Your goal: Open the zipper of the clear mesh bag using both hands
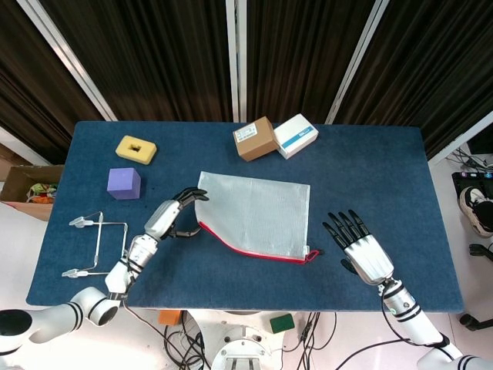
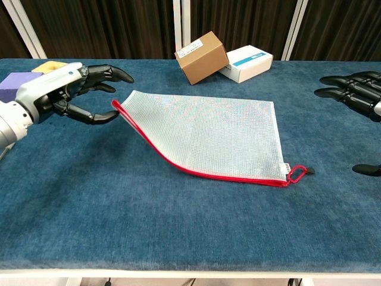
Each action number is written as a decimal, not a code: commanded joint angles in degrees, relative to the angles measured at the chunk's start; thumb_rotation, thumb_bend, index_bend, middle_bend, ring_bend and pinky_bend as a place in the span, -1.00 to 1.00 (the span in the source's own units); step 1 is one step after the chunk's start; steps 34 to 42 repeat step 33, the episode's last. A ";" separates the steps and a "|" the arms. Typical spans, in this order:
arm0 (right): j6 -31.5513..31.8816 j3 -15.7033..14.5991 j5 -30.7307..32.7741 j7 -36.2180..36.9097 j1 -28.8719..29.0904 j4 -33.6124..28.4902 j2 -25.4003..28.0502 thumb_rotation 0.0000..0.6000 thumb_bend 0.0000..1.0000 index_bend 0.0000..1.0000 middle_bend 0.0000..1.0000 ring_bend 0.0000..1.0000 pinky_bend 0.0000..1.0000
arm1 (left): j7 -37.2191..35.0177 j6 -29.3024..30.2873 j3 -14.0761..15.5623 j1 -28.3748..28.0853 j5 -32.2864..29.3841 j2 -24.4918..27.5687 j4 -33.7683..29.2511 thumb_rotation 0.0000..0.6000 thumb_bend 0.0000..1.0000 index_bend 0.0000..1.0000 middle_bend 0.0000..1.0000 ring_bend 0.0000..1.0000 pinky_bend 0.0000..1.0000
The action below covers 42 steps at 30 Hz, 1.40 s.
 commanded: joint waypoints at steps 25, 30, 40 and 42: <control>9.05 5.19 13.28 16.24 -15.61 -16.51 20.87 1.00 -0.68 -1.00 -0.93 -1.00 -0.96 | 38.71 22.01 3.25 23.20 -5.54 27.74 -22.91 1.00 -0.65 -0.55 -0.71 -0.86 -0.73; 9.03 4.54 13.40 20.38 -17.82 -16.38 21.78 1.00 -0.68 -1.00 -0.93 -1.00 -0.96 | 39.83 26.52 3.96 27.70 -5.30 28.30 -24.12 1.00 -0.65 -0.55 -0.71 -0.86 -0.73; 8.76 4.52 13.00 21.56 -18.26 -16.02 21.84 1.00 -0.68 -1.00 -0.94 -1.00 -0.97 | 40.55 27.20 4.45 29.17 -5.06 28.24 -24.08 1.00 -0.65 -0.55 -0.71 -0.86 -0.73; 8.76 4.52 13.00 21.56 -18.26 -16.02 21.84 1.00 -0.68 -1.00 -0.94 -1.00 -0.97 | 40.55 27.20 4.45 29.17 -5.06 28.24 -24.08 1.00 -0.65 -0.55 -0.71 -0.86 -0.73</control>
